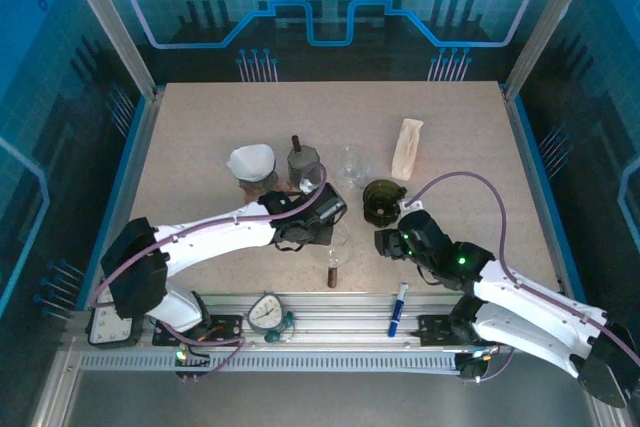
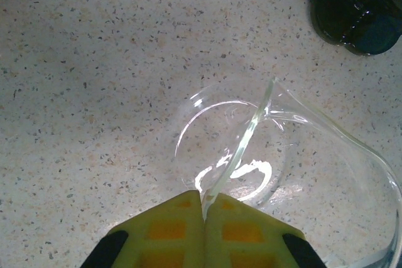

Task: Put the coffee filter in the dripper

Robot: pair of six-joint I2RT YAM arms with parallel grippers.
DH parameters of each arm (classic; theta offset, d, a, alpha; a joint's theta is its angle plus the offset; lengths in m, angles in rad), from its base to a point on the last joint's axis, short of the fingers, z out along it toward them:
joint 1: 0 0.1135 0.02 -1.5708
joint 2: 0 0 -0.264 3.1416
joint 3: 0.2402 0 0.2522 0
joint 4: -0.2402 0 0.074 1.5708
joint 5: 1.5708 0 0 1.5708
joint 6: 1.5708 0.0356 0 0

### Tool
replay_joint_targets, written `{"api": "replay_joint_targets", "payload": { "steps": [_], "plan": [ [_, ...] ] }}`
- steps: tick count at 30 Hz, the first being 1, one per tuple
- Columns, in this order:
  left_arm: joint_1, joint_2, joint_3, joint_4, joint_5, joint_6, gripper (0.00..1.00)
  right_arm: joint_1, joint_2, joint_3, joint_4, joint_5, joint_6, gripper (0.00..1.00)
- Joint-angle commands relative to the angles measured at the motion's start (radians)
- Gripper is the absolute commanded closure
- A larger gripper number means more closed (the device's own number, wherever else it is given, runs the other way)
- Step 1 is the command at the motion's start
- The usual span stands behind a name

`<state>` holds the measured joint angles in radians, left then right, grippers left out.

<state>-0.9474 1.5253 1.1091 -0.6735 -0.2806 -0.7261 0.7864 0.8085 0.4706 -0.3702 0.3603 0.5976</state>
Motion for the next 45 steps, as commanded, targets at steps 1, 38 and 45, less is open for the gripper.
{"api": "replay_joint_targets", "payload": {
  "steps": [1,38,45],
  "plan": [
    [-0.008,0.012,0.016,0.004,0.023,0.014,0.91,-0.035,-0.009,0.066,-0.066,0.019,-0.019,0.34],
    [-0.008,-0.760,-0.381,0.141,-0.169,-0.067,0.01,-0.420,0.556,0.275,0.106,-0.217,-0.015,0.83],
    [-0.008,-0.776,-0.399,0.135,-0.163,-0.075,0.01,-0.434,0.456,0.270,0.037,-0.248,-0.052,1.00]
  ]
}}
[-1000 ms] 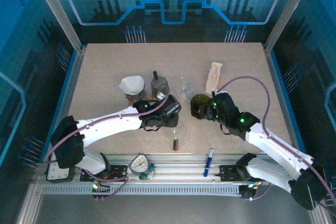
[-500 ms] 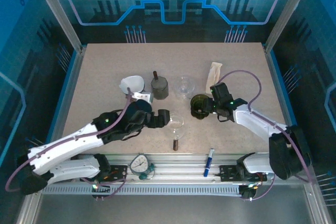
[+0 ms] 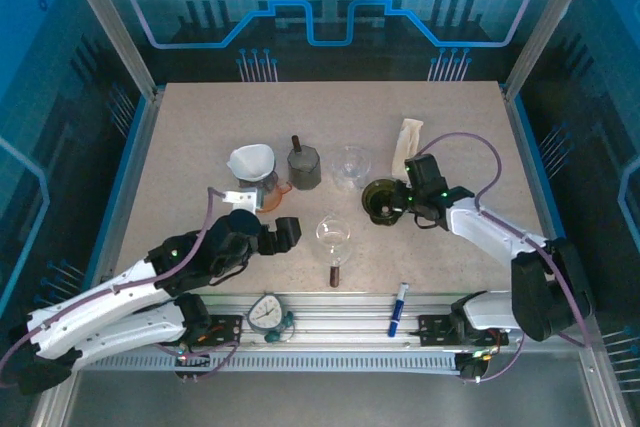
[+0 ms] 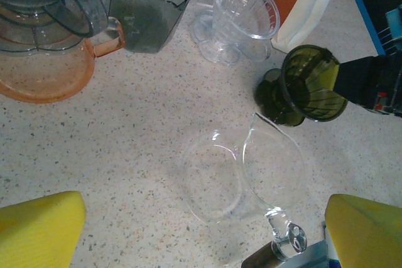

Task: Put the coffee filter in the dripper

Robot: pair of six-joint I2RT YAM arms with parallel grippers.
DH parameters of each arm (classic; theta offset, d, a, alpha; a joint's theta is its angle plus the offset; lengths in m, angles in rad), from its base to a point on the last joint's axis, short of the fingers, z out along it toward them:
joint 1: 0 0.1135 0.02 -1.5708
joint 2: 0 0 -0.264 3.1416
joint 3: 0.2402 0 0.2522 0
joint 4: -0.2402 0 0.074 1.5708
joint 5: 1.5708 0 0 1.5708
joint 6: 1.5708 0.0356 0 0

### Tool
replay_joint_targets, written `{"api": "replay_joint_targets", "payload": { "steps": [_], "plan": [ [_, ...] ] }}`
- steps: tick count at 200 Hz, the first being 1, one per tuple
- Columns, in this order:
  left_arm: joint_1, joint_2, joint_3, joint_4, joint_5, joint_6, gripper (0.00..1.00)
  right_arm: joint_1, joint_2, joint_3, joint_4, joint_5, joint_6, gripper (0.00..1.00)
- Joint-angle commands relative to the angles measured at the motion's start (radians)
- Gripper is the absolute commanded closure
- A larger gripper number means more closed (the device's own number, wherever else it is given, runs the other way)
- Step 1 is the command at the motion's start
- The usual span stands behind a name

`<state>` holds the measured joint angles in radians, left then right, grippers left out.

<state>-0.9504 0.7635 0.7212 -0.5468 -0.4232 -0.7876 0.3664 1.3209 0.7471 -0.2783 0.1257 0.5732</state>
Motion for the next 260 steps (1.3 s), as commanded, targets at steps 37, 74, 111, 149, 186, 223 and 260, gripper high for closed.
{"api": "replay_joint_targets", "payload": {
  "steps": [37,74,111,149,186,223,260],
  "plan": [
    [-0.004,-0.042,-0.023,0.000,-0.029,-0.006,0.01,0.004,-0.245,0.052,-0.211,-0.112,-0.067,1.00],
    [-0.005,-0.064,-0.035,-0.008,-0.043,-0.006,0.01,0.133,-0.302,0.221,-0.362,-0.189,-0.079,1.00],
    [-0.004,-0.079,-0.037,-0.025,-0.063,-0.006,0.01,0.343,-0.195,0.376,-0.430,-0.206,-0.065,1.00],
    [-0.005,-0.111,-0.042,-0.043,-0.076,-0.009,0.01,0.418,-0.065,0.446,-0.435,-0.220,-0.059,1.00],
    [-0.005,-0.133,-0.060,-0.045,-0.081,-0.013,0.01,0.436,0.008,0.472,-0.444,-0.204,-0.070,1.00],
    [-0.004,-0.136,-0.072,-0.041,-0.080,-0.017,0.01,0.433,0.043,0.476,-0.461,-0.181,-0.078,1.00],
    [-0.004,-0.135,-0.069,-0.039,-0.081,-0.011,0.01,0.422,0.053,0.475,-0.450,-0.178,-0.079,1.00]
  ]
}}
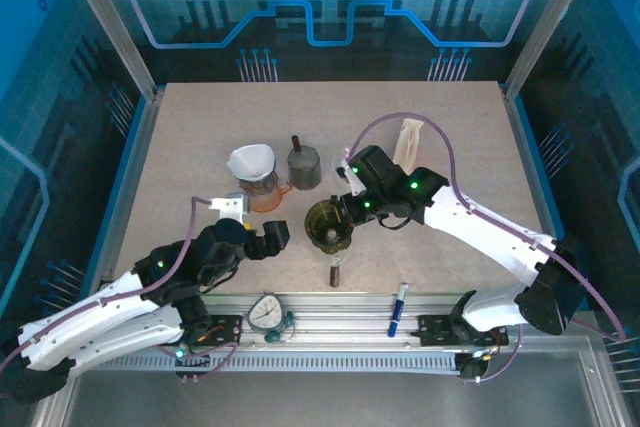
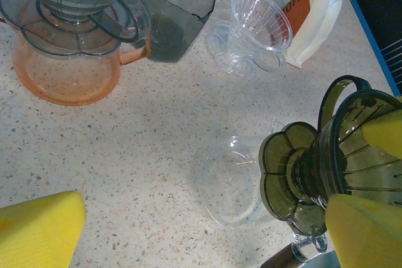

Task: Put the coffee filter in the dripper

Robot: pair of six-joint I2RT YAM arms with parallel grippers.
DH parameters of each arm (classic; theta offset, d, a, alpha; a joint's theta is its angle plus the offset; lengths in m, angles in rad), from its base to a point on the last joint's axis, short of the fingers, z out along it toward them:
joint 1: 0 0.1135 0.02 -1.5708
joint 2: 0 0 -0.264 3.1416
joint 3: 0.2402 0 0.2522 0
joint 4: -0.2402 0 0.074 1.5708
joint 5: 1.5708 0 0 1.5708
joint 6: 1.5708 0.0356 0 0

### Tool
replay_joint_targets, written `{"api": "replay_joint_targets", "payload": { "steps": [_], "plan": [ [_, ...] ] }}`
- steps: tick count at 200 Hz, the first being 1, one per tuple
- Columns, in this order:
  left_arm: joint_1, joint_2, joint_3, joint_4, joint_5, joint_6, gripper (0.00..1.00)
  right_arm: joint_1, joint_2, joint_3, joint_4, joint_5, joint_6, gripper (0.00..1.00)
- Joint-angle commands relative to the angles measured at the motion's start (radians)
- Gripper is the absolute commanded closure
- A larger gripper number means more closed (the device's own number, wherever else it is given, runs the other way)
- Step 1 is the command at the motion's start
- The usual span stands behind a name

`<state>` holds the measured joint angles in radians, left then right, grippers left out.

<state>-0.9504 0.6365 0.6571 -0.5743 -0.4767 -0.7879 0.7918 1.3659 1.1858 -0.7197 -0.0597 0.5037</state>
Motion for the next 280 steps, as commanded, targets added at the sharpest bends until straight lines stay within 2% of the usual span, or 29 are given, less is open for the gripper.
{"api": "replay_joint_targets", "payload": {
  "steps": [1,91,110,131,174,210,244,280],
  "plan": [
    [-0.004,-0.008,-0.005,-0.012,-0.028,-0.010,0.01,-0.004,0.008,0.037,-0.009,0.007,-0.009,1.00],
    [-0.004,-0.008,-0.004,-0.014,-0.031,-0.008,0.01,-0.077,0.018,-0.001,0.011,-0.065,0.009,0.98],
    [-0.004,-0.005,-0.005,-0.012,-0.031,-0.008,0.01,-0.082,0.016,-0.006,0.012,-0.065,0.010,0.91],
    [-0.004,-0.005,-0.007,-0.012,-0.031,-0.009,0.01,-0.083,0.013,-0.015,0.021,-0.075,0.014,0.70],
    [-0.004,-0.005,-0.010,-0.010,-0.030,-0.008,0.01,-0.077,-0.010,-0.051,0.051,-0.090,0.028,0.50],
    [-0.004,-0.003,-0.013,-0.006,-0.030,-0.009,0.01,-0.075,-0.043,-0.071,0.073,-0.093,0.047,0.40],
    [-0.004,0.001,-0.014,0.004,-0.023,-0.007,0.01,-0.077,-0.097,-0.077,0.060,0.010,0.036,0.30],
    [-0.004,0.001,-0.006,0.001,-0.025,-0.009,0.01,-0.113,-0.194,-0.083,0.060,0.111,0.018,0.28]
  ]
}}
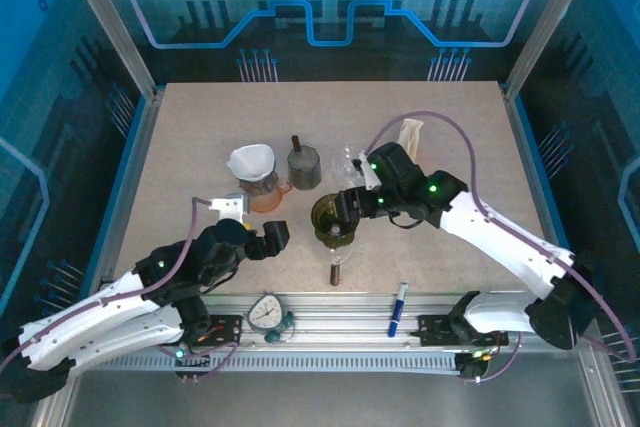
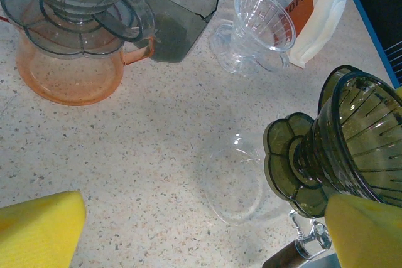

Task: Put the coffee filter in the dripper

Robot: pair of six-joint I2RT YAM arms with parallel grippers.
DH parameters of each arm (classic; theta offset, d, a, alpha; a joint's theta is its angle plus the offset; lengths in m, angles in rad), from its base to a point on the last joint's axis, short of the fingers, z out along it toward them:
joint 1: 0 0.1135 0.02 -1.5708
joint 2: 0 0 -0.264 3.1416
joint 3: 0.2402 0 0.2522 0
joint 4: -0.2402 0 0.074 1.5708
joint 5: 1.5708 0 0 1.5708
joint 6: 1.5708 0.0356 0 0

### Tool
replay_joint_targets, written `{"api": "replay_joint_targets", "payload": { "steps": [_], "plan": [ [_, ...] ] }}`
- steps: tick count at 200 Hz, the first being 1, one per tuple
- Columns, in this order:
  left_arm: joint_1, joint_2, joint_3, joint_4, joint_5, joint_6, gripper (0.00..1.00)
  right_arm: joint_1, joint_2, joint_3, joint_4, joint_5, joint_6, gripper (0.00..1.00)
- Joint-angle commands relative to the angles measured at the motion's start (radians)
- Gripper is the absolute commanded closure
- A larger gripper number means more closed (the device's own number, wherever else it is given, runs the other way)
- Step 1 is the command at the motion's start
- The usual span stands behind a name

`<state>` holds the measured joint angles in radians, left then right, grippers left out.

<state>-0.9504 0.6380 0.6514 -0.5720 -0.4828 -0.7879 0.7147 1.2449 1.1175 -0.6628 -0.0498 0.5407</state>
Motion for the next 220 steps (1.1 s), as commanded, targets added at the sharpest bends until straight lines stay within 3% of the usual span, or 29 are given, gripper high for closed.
{"api": "replay_joint_targets", "payload": {
  "steps": [1,43,96,220],
  "plan": [
    [-0.004,-0.001,0.000,-0.002,-0.019,-0.008,0.01,-0.039,-0.075,-0.015,0.003,0.103,-0.021,0.27],
    [-0.004,0.000,0.006,0.004,-0.020,0.002,0.01,-0.239,-0.083,-0.054,0.078,0.173,-0.052,0.35],
    [-0.004,0.002,0.011,0.005,-0.002,0.005,0.01,-0.400,0.141,0.004,0.183,0.252,-0.092,0.57],
    [-0.004,0.029,0.030,0.009,0.010,0.030,0.01,-0.423,0.576,0.349,0.158,0.352,0.002,0.65]
  ]
}}
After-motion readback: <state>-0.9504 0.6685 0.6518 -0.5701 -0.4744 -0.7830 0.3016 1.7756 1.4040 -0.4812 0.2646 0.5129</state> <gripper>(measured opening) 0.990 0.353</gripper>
